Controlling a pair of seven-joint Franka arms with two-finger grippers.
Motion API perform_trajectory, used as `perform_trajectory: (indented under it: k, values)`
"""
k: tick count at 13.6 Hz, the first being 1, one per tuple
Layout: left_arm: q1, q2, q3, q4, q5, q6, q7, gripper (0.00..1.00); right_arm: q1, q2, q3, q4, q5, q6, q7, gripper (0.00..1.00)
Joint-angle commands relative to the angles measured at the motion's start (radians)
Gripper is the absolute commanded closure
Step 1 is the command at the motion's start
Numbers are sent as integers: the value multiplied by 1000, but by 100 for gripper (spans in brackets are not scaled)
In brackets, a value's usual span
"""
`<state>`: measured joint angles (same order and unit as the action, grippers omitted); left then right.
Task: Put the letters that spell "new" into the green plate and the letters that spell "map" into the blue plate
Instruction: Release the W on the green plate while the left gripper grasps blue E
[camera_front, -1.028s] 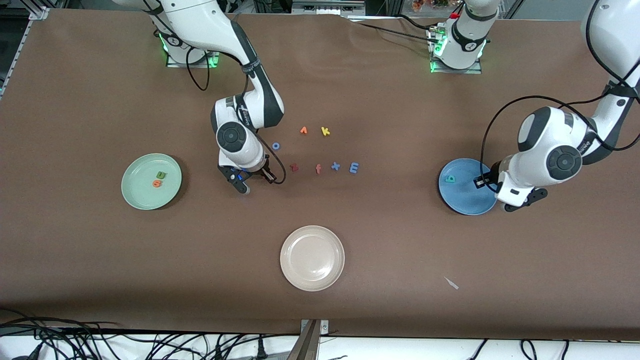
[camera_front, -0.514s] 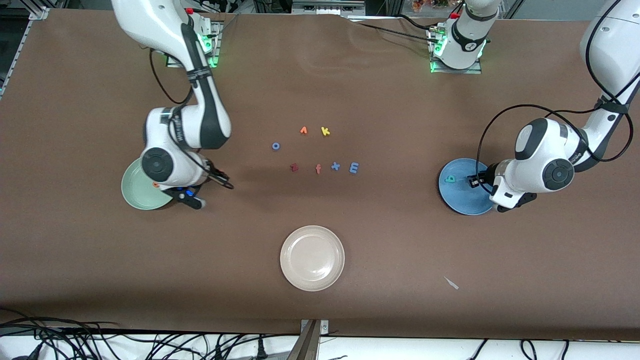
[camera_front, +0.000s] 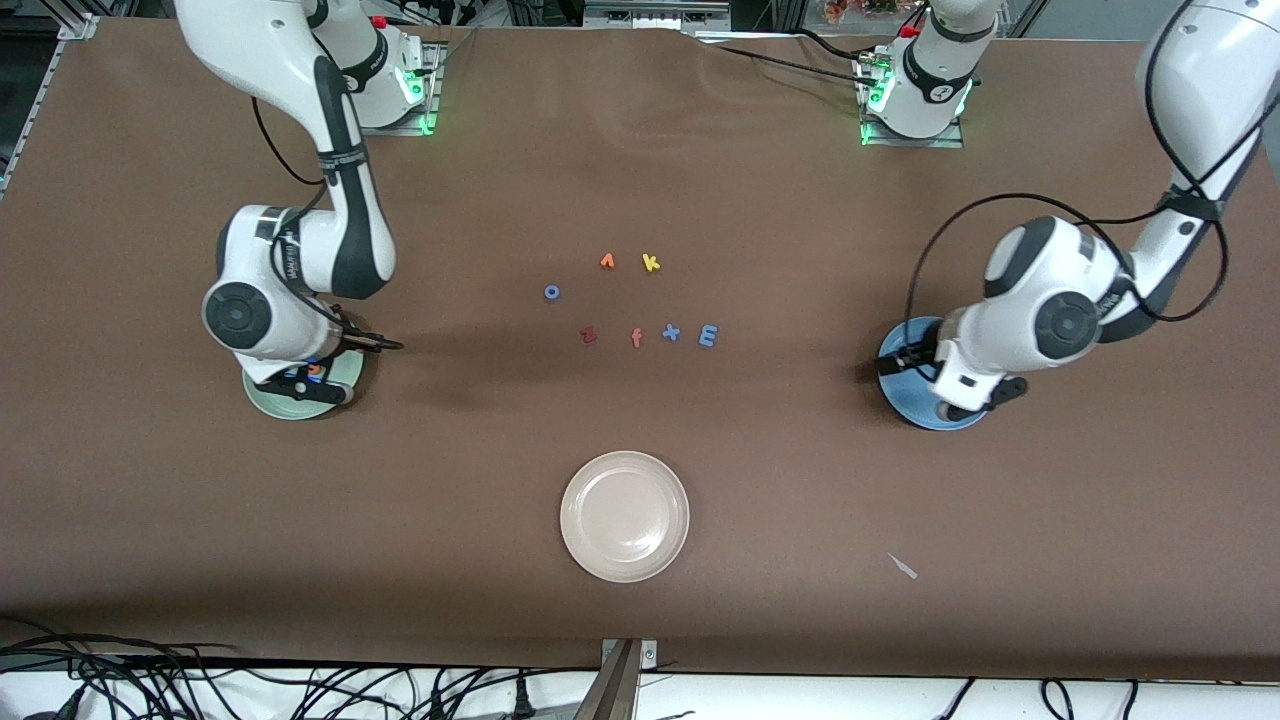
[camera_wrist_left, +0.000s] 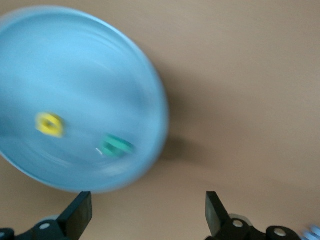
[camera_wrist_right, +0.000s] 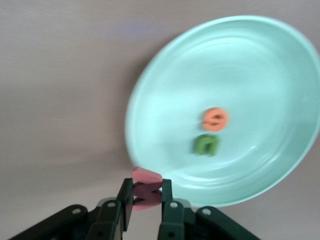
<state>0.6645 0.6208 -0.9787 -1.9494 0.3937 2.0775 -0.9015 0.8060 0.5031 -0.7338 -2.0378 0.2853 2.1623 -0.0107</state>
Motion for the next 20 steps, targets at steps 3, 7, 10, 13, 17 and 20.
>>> perform_trajectory:
  k: [3,7,10,13,17,20]
  values:
    - [-276,14,34,15,14,177,-174,0,9,-80,-78,-182,-6,200,-285,100]
    - [-627,49,289,93,24,237,-191,0,2,-80,-76,-78,-6,38,-243,0]
    - [-787,89,409,142,24,239,-186,0,7,-66,-70,123,-6,-249,-93,0]
    - [-812,99,419,145,27,239,-185,1,45,-67,-64,217,-8,-384,13,0]
    - [-832,116,420,158,62,239,-197,10,114,-67,-65,255,-8,-414,147,0]
    - [-835,126,425,159,68,240,-198,14,140,-68,-62,280,-8,-421,170,0]
